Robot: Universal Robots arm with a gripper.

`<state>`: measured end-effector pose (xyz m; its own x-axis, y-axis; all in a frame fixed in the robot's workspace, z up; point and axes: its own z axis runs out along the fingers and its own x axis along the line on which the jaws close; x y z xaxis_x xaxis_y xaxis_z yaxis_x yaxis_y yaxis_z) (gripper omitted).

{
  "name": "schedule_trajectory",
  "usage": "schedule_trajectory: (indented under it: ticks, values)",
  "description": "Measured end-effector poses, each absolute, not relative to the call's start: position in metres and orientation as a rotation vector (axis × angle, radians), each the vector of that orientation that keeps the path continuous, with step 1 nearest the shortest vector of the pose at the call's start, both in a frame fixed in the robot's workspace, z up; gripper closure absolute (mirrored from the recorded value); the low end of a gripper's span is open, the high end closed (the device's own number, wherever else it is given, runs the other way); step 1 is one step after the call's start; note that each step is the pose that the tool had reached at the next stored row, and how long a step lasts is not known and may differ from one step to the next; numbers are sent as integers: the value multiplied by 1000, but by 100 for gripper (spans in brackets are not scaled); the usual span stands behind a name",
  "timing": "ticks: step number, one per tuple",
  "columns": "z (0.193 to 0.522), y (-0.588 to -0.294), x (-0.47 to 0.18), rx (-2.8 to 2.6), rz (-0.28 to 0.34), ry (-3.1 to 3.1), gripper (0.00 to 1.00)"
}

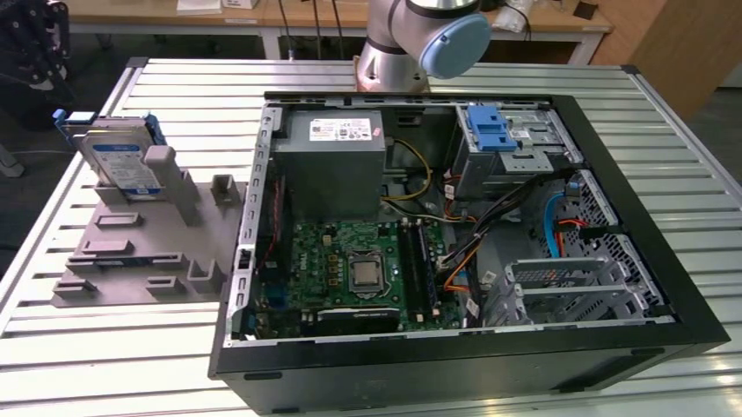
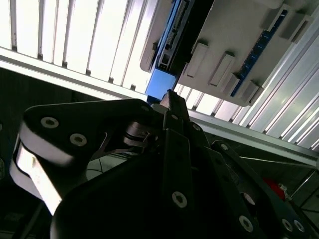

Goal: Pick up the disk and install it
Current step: 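Pick up the disk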

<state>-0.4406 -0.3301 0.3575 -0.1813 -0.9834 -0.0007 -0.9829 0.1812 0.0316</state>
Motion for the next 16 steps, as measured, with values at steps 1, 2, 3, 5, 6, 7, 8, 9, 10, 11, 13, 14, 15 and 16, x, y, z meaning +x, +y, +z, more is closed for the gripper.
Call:
schedule_trajectory:
  ticks: [1,2,3,5,6,7,8,9,10,11,13,14,15,16]
  values:
    - [358,-330,-441,1997,-39,-2399,89]
    - [357,-330,-441,1997,-38,-2399,89]
    - [357,-330,-441,1998,-37,-2400,89]
    - [357,-330,-441,2000,-33,-2402,83]
    - [357,-330,-441,2002,-31,-2403,83]
    - [357,-330,-441,2005,-26,-2405,77]
    - [357,-330,-441,2010,-20,-2407,71]
    - [356,-330,-441,2015,-13,-2408,71]
    - [356,-330,-441,2021,-8,-2408,71]
    - [355,-330,-441,2027,-4,-2407,64]
    - [354,-330,-441,2039,-2,-2400,64]
    - [353,-330,-441,2047,-2,-2392,64]
    - [353,-330,-441,2057,-2,-2383,64]
    - [352,-330,-441,2070,-2,-2372,64]
